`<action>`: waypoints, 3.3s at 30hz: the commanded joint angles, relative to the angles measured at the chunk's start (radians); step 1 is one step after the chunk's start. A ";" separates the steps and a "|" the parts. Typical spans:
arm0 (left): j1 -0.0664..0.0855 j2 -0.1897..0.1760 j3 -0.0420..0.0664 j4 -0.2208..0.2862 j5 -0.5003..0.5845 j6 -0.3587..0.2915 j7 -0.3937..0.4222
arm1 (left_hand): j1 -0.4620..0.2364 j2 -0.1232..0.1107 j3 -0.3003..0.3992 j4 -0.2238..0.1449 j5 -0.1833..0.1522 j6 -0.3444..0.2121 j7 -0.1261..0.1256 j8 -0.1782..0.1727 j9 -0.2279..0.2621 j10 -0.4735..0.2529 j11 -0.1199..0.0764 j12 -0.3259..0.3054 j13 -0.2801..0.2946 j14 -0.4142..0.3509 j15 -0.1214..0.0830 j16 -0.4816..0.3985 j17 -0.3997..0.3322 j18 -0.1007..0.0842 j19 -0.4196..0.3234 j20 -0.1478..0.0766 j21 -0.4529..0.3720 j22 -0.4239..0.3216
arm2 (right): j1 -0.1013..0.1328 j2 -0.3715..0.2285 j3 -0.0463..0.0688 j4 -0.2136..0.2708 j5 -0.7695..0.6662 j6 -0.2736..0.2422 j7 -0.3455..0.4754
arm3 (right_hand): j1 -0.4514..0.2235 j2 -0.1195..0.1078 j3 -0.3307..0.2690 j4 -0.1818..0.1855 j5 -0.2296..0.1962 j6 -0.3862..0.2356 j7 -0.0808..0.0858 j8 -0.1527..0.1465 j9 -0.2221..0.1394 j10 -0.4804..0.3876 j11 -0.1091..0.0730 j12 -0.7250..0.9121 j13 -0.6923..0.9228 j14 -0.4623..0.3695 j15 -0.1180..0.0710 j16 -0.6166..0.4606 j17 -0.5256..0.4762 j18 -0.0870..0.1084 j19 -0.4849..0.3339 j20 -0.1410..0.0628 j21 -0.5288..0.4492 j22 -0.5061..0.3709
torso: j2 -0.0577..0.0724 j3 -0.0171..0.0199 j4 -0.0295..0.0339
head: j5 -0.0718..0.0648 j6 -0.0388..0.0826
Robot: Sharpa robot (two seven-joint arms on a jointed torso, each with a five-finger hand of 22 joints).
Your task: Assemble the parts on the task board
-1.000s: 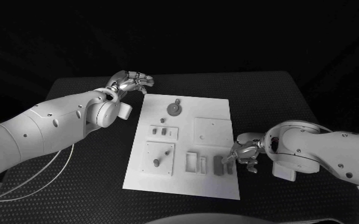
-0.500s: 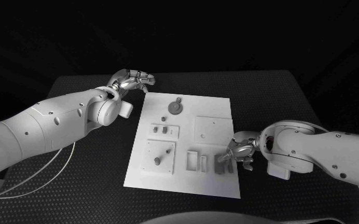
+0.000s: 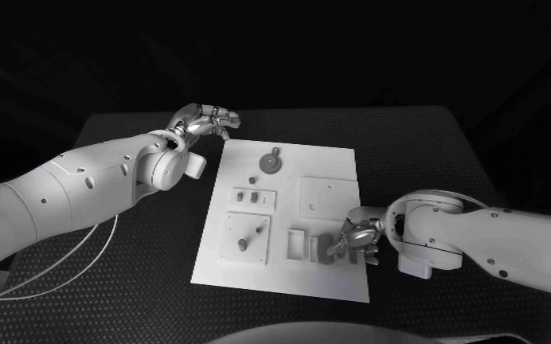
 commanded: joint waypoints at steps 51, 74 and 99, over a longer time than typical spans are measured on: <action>0.001 0.000 0.001 0.004 0.005 0.016 0.000 | -0.013 -0.002 -0.001 0.012 -0.006 -0.010 0.001 -0.003 0.001 -0.009 -0.002 -0.002 -0.002 -0.001 0.004 -0.005 0.003 0.017 0.006 -0.006 -0.007 0.003 | -0.010 0.026 -0.006 0.001 0.033 -0.145 0.023 | 0.065 0.029 0.103 -0.105 -0.002 0.056 -0.012 0.005 0.006 0.037 -0.009 -0.026 0.032 0.031 -0.011 -0.037 0.044 0.013 -0.006 0.007 0.024 0.019 | 0.000 -0.0004 -0.0016 | 0.008 0.005; 0.001 -0.004 0.001 0.009 0.005 0.019 -0.005 | -0.011 -0.003 0.000 0.011 -0.003 -0.010 0.001 -0.003 0.001 -0.010 -0.002 -0.002 -0.002 -0.001 0.004 -0.006 0.005 0.017 0.005 -0.006 -0.007 0.004 | 0.037 0.085 -0.007 -0.019 0.247 -0.161 -0.033 | 0.029 0.019 0.102 -0.103 0.003 0.066 -0.014 -0.002 0.001 0.045 -0.011 -0.036 0.040 0.039 -0.014 -0.047 0.055 0.013 -0.006 0.008 0.027 0.018 | 0.001 -0.0016 -0.0007 | 0.009 0.002; 0.001 -0.005 0.001 0.010 0.005 0.018 -0.005 | -0.012 -0.004 0.000 0.013 -0.002 -0.011 0.001 -0.003 0.001 -0.011 -0.002 -0.002 -0.002 -0.001 0.004 -0.007 0.006 0.017 0.006 -0.006 -0.008 0.005 | 0.028 0.126 -0.034 -0.027 0.260 -0.176 -0.026 | 0.009 0.015 0.100 -0.103 0.001 0.069 -0.014 -0.007 -0.001 0.045 -0.011 -0.041 0.047 0.039 -0.014 -0.052 0.062 0.013 -0.009 0.008 0.029 0.018 | 0.001 0.0001 -0.0013 | 0.016 -0.004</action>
